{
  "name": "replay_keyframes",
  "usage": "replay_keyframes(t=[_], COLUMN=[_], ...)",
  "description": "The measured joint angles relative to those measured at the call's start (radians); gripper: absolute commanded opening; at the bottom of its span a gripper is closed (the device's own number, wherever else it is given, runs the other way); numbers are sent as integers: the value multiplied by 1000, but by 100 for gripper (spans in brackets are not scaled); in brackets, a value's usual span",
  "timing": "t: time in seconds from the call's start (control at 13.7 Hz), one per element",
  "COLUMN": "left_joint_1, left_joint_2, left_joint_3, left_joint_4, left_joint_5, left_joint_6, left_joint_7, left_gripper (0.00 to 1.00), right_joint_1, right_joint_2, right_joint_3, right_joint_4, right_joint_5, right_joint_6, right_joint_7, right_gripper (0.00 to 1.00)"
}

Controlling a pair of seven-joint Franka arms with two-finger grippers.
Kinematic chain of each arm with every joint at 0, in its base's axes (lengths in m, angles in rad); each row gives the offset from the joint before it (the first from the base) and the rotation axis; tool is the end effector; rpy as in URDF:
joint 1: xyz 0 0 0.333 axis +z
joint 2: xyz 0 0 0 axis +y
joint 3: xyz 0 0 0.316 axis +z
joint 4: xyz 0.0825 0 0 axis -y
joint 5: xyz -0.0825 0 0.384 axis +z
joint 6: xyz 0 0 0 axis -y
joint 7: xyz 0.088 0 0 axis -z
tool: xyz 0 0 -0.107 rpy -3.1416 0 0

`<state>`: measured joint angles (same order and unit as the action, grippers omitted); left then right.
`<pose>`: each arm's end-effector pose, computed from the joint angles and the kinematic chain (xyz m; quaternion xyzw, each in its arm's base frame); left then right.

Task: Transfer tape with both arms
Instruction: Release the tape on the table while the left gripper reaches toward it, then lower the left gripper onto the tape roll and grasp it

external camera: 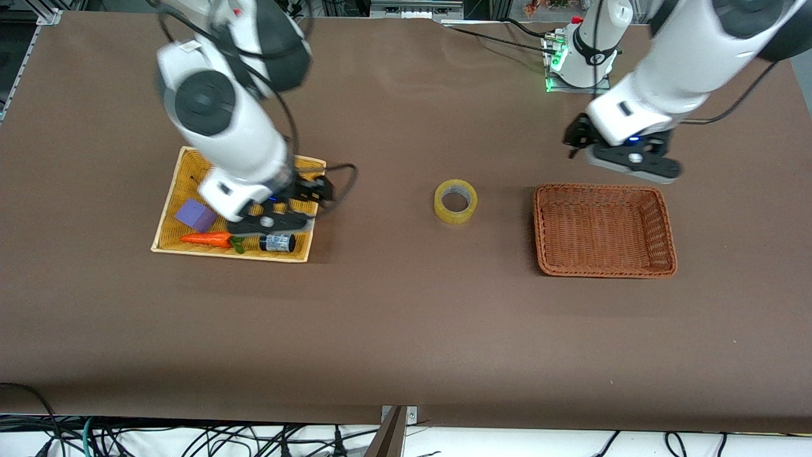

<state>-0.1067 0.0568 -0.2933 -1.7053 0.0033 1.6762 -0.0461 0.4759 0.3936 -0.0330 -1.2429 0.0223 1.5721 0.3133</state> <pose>0.5275 -0.2187 0.5390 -0.9834 0.1762 0.0421 0.0028 0.5997 0.2918 0.5380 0.9973 0.0654 -0.0316 0.0074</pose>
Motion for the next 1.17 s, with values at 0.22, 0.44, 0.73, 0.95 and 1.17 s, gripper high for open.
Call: replay_keyframes(t=[0.22, 0.44, 0.73, 0.95, 1.17], left_joint_1=[-71, -98, -80, -58, -72], left_joint_2=[82, 160, 257, 383, 463], left_joint_3=[-86, -98, -90, -87, -92], left_joint_4=[1, 2, -8, -54, -121], left_joint_5=[0, 0, 24, 25, 25], left_joint_6=[24, 51, 169, 346, 526], left_joint_7=[-5, -5, -5, -5, -4], left_gripper=[100, 100, 100, 100, 100], right_joint_1=[-95, -244, -360, -360, -368], right_joint_2=[-200, -368, -398, -397, -395], right_joint_3=[-26, 2, 82, 85, 78], right_joint_4=[-151, -307, -349, -354, -354], right_joint_5=[3, 4, 3, 2, -3], right_joint_6=[-52, -55, -53, -56, -57], right_joint_7=[-176, -332, -363, -351, -349], right_gripper=[100, 100, 100, 100, 100])
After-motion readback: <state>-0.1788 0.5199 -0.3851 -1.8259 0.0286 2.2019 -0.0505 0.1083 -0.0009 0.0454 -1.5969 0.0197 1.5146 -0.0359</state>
